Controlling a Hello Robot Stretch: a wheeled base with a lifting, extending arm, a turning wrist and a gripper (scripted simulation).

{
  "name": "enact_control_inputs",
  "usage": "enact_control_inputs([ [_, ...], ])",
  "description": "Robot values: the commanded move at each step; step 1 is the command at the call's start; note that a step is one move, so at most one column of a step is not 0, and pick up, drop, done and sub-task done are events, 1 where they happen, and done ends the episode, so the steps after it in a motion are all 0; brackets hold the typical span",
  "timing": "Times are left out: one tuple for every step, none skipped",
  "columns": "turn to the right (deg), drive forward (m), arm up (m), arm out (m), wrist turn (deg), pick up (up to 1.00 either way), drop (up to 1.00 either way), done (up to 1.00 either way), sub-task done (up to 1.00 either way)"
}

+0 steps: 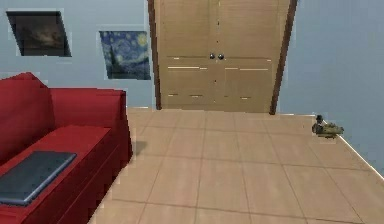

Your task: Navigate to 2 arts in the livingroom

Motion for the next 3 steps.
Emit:
enact_control_inputs([
  [0.0, 1.00, 0.00, 0.00, 0.0, 0.00, 0.00, 0.00, 0.00],
  [0.0, 1.00, 0.00, 0.00, 0.0, 0.00, 0.00, 0.00, 0.00],
  [-6.0, 0.00, 0.00, 0.00, 0.0, 0.00, 0.00, 0.00, 0.00],
])
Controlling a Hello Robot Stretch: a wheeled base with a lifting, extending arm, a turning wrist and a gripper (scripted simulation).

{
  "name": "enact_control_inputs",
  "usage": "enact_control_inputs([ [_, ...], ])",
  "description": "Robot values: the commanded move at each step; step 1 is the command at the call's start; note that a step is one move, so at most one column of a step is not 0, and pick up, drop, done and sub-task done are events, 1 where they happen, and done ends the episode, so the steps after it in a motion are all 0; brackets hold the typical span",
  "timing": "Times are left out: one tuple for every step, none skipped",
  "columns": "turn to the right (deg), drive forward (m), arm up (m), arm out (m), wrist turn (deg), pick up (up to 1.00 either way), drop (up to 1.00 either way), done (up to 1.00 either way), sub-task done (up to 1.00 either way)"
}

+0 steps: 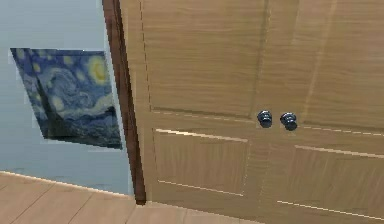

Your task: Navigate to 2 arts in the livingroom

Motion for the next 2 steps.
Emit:
enact_control_inputs([
  [0.0, 0.20, 0.00, 0.00, 0.0, 0.00, 0.00, 0.00, 0.00],
  [-42.0, 0.00, 0.00, 0.00, 0.0, 0.00, 0.00, 0.00, 0.00],
])
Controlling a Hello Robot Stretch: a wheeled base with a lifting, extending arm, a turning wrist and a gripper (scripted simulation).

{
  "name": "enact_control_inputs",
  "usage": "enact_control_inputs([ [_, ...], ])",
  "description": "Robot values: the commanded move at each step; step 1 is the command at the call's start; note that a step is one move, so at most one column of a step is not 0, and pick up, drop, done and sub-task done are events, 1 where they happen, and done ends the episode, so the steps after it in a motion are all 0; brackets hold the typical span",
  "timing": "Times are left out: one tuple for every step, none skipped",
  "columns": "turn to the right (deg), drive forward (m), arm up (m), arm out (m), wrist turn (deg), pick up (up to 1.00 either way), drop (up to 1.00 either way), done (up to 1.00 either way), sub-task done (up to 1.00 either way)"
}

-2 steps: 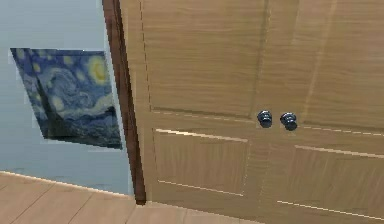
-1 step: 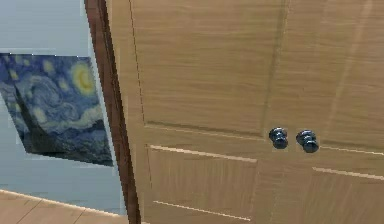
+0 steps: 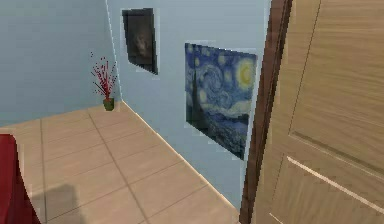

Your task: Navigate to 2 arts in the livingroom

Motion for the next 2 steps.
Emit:
enact_control_inputs([
  [0.0, 0.10, 0.00, 0.00, 0.0, 0.00, 0.00, 0.00, 0.00],
  [-9.0, 0.00, 0.00, 0.00, 0.0, 0.00, 0.00, 0.00, 0.00],
])
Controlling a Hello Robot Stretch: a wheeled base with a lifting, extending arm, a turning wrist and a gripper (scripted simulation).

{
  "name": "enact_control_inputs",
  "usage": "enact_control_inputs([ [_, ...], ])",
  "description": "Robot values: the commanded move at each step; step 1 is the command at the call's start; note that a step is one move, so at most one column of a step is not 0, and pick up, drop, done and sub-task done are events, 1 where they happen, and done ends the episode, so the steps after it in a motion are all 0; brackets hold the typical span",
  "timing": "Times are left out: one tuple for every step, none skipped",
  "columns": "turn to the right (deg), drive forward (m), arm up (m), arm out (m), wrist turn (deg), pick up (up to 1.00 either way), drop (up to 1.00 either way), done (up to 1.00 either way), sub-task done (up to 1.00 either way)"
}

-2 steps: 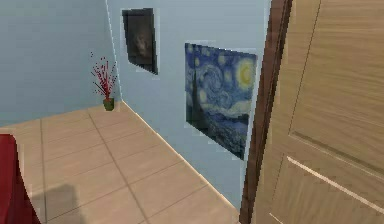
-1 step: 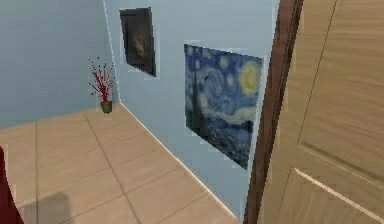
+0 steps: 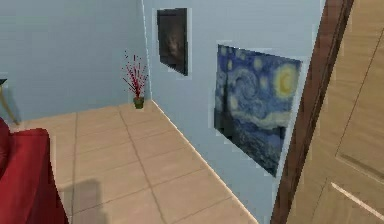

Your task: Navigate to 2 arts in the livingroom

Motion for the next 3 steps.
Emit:
enact_control_inputs([
  [0.0, 0.35, 0.00, 0.00, 0.0, 0.00, 0.00, 0.00, 0.00],
  [-21.0, 0.00, 0.00, 0.00, 0.0, 0.00, 0.00, 0.00, 0.00],
  [0.0, 1.00, 0.00, 0.00, 0.0, 0.00, 0.00, 0.00, 0.00],
])
